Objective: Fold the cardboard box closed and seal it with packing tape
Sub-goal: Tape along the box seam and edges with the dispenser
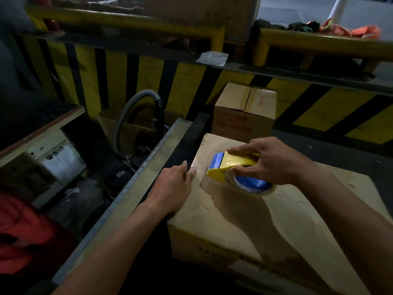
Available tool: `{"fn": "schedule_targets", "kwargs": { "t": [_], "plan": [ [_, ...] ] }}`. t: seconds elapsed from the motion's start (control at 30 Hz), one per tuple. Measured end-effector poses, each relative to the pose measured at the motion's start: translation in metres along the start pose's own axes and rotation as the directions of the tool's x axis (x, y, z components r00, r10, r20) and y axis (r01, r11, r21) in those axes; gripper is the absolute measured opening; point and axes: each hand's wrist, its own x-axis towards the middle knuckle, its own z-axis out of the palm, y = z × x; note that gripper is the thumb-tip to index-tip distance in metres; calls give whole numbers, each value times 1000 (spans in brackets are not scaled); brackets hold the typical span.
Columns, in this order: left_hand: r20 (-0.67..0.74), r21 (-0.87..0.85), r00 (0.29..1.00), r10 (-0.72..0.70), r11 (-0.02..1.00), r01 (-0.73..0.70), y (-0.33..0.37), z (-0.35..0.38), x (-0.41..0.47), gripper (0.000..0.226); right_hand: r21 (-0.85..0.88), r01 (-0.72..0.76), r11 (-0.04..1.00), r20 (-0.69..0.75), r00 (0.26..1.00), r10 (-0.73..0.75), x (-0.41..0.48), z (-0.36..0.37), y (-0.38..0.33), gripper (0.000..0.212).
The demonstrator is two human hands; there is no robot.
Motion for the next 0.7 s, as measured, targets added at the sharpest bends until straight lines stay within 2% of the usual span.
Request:
{"fn": "schedule_targets", "kwargs": {
  "t": [0.07, 0.13, 0.17, 0.23, 0.43, 0.57, 0.7],
  "plan": [
    [-50, 19, 995, 88, 996, -87, 8, 1, 0, 53, -12, -8, 1000, -10, 1000, 8, -1, 0, 1, 82],
    [99, 74, 976, 194, 977, -202, 11, 5, 2, 57, -30, -11, 999, -4, 1000, 11, -1, 1, 2, 82],
    [190, 120, 958, 216, 963, -241, 9, 7, 3, 58, -40, -7, 999, 4, 1000, 7, -1, 1, 3, 83],
    [267, 162, 938, 221, 949, -269, 2, 12, 6, 57, -52, 2, 999, 28, 1000, 0, -1, 0, 4, 84],
    [280, 271, 936, 212, 918, -289, 0, 15, 10, 58, 16, 18, 1000, 62, 998, -19, -4, -9, 10, 73],
    [276, 389, 939, 204, 870, -303, 1, 14, 13, 59, -8, 29, 1000, 122, 992, -28, -2, -24, 7, 59],
    [281, 393, 935, 214, 864, -316, -2, 14, 8, 60, -69, 30, 997, 165, 986, -18, -5, -30, 9, 56]
  ]
}}
